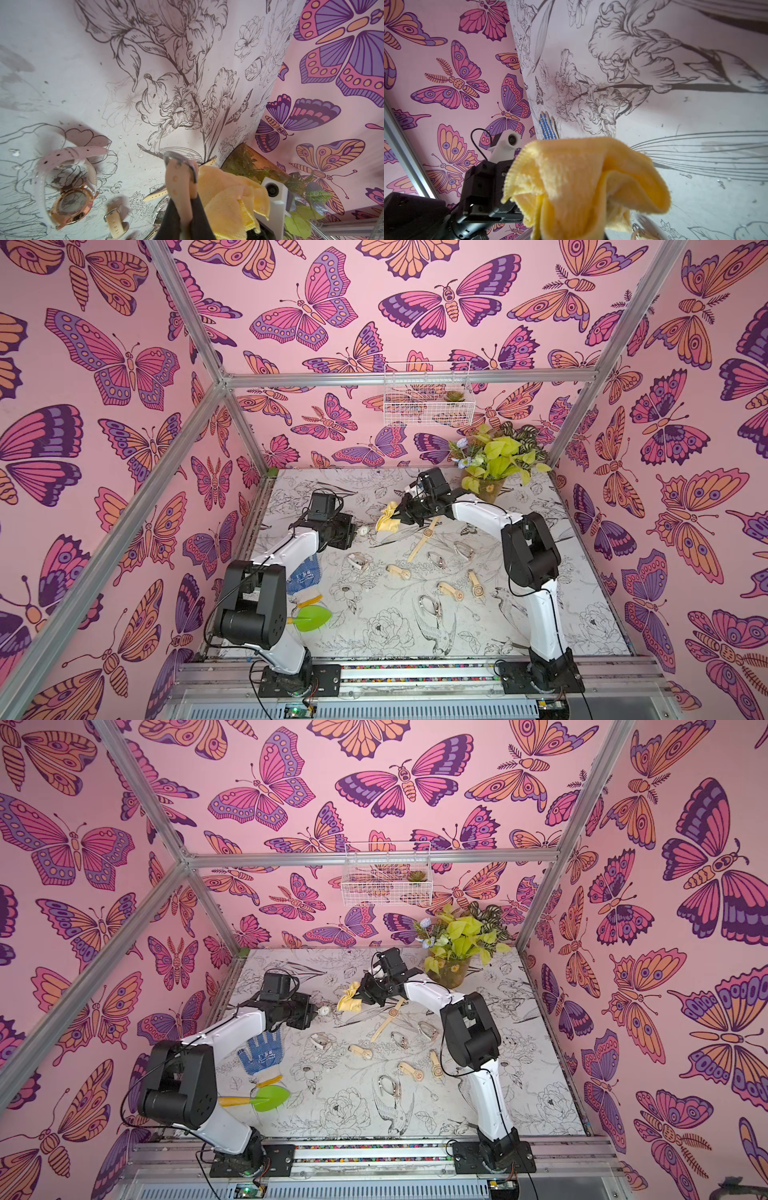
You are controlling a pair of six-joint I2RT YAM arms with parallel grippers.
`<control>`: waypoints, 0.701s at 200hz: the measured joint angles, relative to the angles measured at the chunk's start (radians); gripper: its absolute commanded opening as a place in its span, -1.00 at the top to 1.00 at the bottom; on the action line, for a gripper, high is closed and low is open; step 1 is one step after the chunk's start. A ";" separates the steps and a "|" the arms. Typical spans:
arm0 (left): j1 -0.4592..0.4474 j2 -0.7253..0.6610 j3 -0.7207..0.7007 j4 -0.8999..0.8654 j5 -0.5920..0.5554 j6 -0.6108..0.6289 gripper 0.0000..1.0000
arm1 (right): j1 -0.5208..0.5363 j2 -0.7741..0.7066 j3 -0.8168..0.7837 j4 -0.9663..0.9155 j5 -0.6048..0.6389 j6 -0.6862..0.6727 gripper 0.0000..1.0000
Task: Wipe the watch dial
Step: Wipe the dirt from the watch dial.
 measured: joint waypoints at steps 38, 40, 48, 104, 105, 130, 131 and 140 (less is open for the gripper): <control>0.000 0.018 0.000 0.000 -0.001 0.011 1.00 | 0.002 -0.008 -0.013 -0.012 0.008 -0.024 1.00; 0.000 0.019 0.000 0.000 -0.001 0.013 1.00 | 0.002 -0.010 -0.014 -0.014 0.010 -0.027 1.00; 0.000 0.025 0.000 0.000 -0.001 0.018 1.00 | 0.004 -0.021 -0.018 -0.023 0.013 -0.037 1.00; 0.000 0.089 0.005 0.000 -0.008 0.064 1.00 | 0.037 -0.165 -0.083 -0.124 0.046 -0.150 1.00; 0.000 0.091 0.006 0.000 -0.008 0.066 1.00 | 0.038 -0.169 -0.085 -0.126 0.048 -0.153 1.00; 0.000 0.137 0.026 -0.002 -0.012 0.089 1.00 | 0.051 -0.229 -0.122 -0.178 0.074 -0.207 1.00; 0.000 0.138 0.027 -0.002 -0.012 0.090 1.00 | 0.051 -0.230 -0.123 -0.180 0.075 -0.209 1.00; 0.000 0.154 0.037 -0.002 -0.013 0.099 1.00 | 0.056 -0.249 -0.139 -0.198 0.085 -0.225 1.00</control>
